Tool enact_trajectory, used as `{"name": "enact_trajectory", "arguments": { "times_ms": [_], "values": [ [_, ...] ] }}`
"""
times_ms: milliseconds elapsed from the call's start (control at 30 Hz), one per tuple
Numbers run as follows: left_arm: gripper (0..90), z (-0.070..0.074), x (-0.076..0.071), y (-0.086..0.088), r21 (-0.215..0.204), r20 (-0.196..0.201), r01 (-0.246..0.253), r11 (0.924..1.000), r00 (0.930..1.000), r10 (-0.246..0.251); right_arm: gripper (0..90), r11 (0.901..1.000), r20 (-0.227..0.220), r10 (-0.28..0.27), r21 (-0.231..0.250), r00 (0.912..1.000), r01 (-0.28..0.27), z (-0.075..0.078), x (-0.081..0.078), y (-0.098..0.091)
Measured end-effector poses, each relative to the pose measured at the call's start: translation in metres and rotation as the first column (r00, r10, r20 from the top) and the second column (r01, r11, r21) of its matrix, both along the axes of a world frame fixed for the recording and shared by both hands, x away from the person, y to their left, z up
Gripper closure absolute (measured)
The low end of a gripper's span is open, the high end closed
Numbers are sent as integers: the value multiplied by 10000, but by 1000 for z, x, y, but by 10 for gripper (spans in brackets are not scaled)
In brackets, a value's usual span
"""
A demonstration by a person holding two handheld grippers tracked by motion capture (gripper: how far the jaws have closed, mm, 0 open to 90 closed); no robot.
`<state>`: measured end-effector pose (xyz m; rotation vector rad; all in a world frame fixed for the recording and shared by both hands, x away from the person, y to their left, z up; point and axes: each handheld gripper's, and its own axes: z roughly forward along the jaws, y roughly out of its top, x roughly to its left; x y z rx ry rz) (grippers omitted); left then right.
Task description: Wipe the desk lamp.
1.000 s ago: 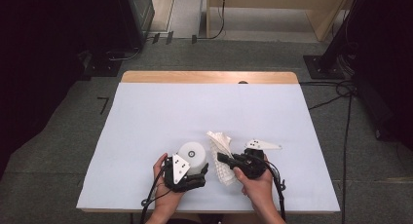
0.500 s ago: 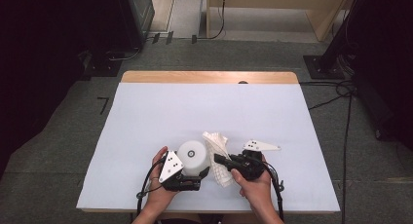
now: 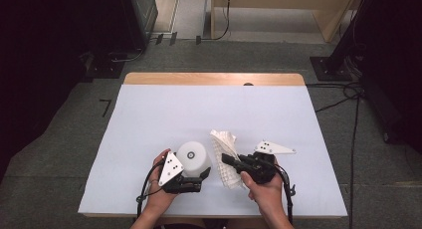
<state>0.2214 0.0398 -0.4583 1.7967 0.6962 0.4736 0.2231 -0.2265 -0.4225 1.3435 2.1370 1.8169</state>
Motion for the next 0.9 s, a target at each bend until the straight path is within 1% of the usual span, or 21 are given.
{"name": "enact_trajectory", "arguments": {
  "times_ms": [100,167,200,267,333,400,467,533,567,633,667,733,800,867,900],
  "values": [
    [83,0,-2,-3,70,65,206,9998,9998,-206,791,9992,117,393,-114,9992,-392,-1,-1,9],
    [83,1,-3,-3,143,144,361,9992,9992,-363,791,9985,70,398,-377,9992,-395,-6,-1,13],
    [83,2,-3,-3,94,148,371,9993,9992,-373,791,9982,-30,400,-450,9992,-401,-9,1,14],
    [83,3,-2,-2,-2,132,468,9989,9988,-468,791,9983,-318,349,-446,9989,-363,-16,3,14],
    [83,0,-1,-3,89,44,628,9980,9980,-628,791,9986,-435,344,-377,9985,-360,-17,4,12],
    [83,-2,0,-4,215,-47,737,9970,9973,-736,791,9988,-257,344,-350,9991,-353,-13,3,12],
    [84,-6,0,-7,518,-151,833,9952,9965,-826,791,9987,38,412,-290,9991,-410,-6,1,10],
    [84,-8,0,-10,701,-179,923,9933,9957,-913,791,9989,255,424,-208,9988,-419,-1,0,8],
    [84,-8,1,-10,721,-123,984,9925,9951,-978,792,9990,370,404,-220,9985,-396,1,-1,6],
    [84,-7,1,-9,672,-46,1054,9922,9944,-1053,791,9988,354,394,-319,9986,-383,-1,0,6],
    [83,-5,2,-8,555,-16,1043,9930,9945,-1043,791,9982,228,442,-413,9988,-432,-6,2,7],
    [83,-2,3,-4,152,-29,986,9950,9951,-986,791,9967,-154,506,-633,9986,-514,-16,6,10],
    [83,-1,4,-2,1,-109,956,9954,9954,-956,791,9963,-495,449,-706,9978,-484,-24,8,12],
    [83,-3,5,-1,81,-152,1023,9947,9947,-1022,791,9957,-635,499,-752,9967,-546,-27,9,12],
    [84,-4,5,-2,168,-173,1035,9945,9945,-1032,791,9960,-534,474,-728,9975,-512,-25,9,13]
  ]
}}
